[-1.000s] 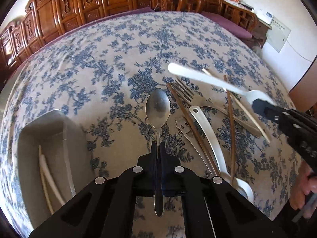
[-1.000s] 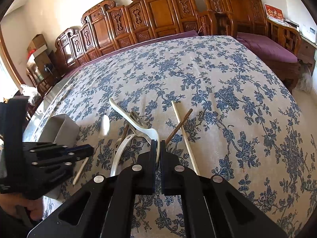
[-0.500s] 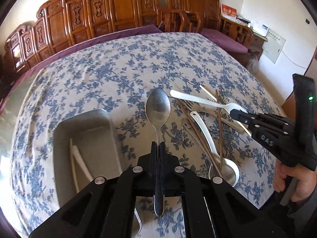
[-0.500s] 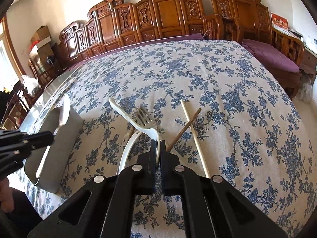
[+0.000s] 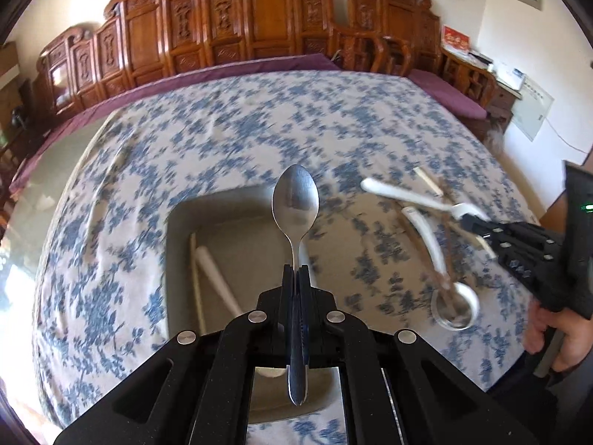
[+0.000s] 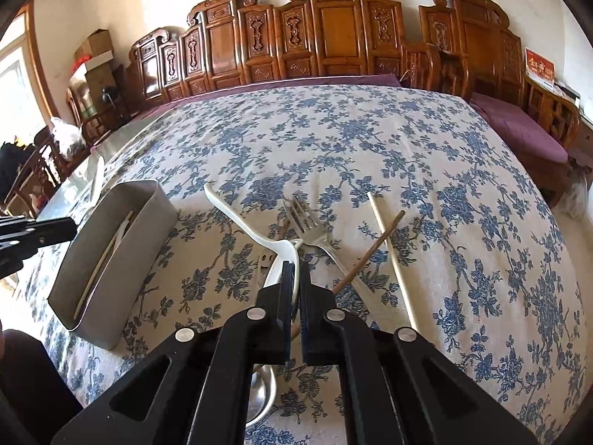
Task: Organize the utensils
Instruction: 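Carry the metal spoon over the tray and release it with the left tool, then lower the white plastic fork into the tray and open the right tool, then reach the right tool back to the pile and grasp a wooden chopstick, then grasp a wooden chopstick with the left tool while the right tool holds its chopstick, then carry the chopstick over the tray and release it with the left tool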
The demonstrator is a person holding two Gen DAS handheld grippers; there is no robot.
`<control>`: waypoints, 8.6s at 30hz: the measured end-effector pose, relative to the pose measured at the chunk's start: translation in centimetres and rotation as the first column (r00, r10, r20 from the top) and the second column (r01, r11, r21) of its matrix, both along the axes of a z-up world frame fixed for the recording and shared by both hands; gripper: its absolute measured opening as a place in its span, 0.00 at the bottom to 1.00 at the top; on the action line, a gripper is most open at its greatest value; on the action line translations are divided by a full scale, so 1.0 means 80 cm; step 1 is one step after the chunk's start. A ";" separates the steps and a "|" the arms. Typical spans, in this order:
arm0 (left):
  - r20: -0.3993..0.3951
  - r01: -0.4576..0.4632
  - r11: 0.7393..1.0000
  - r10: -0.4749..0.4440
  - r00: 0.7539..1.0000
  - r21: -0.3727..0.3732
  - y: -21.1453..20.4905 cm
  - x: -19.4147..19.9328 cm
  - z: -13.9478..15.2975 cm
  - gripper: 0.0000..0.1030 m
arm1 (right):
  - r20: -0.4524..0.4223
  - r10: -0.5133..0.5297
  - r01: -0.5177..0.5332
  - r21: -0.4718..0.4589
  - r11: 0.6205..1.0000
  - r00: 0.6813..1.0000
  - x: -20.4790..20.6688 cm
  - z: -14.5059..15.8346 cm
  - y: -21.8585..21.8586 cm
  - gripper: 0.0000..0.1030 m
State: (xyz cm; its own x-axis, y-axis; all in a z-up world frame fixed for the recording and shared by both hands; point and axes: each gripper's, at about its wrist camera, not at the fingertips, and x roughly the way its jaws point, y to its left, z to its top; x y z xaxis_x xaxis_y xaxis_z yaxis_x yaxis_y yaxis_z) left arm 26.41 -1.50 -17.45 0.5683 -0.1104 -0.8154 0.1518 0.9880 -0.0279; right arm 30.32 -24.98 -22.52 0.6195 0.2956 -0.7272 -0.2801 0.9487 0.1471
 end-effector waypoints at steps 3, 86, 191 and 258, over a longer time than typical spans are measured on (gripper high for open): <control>-0.029 -0.035 0.999 0.035 0.999 0.008 0.018 0.006 -0.019 0.02 | 0.001 0.001 -0.001 0.000 1.000 1.000 0.000 0.000 0.000 0.04; 0.132 -0.140 0.983 0.155 0.979 -0.116 0.151 -0.043 0.007 0.03 | -0.099 0.327 -0.336 -0.086 0.938 0.940 -0.025 0.007 0.292 0.23; -0.152 0.173 0.983 -0.181 0.972 -0.066 -0.184 0.013 -0.098 0.09 | -0.095 -0.145 0.155 0.107 0.982 0.985 0.016 -0.025 -0.068 0.06; 0.175 -0.012 0.995 0.028 0.984 -0.095 0.005 -0.100 0.063 0.04 | 0.106 0.032 -0.040 0.075 0.996 0.994 -0.034 0.026 0.004 0.06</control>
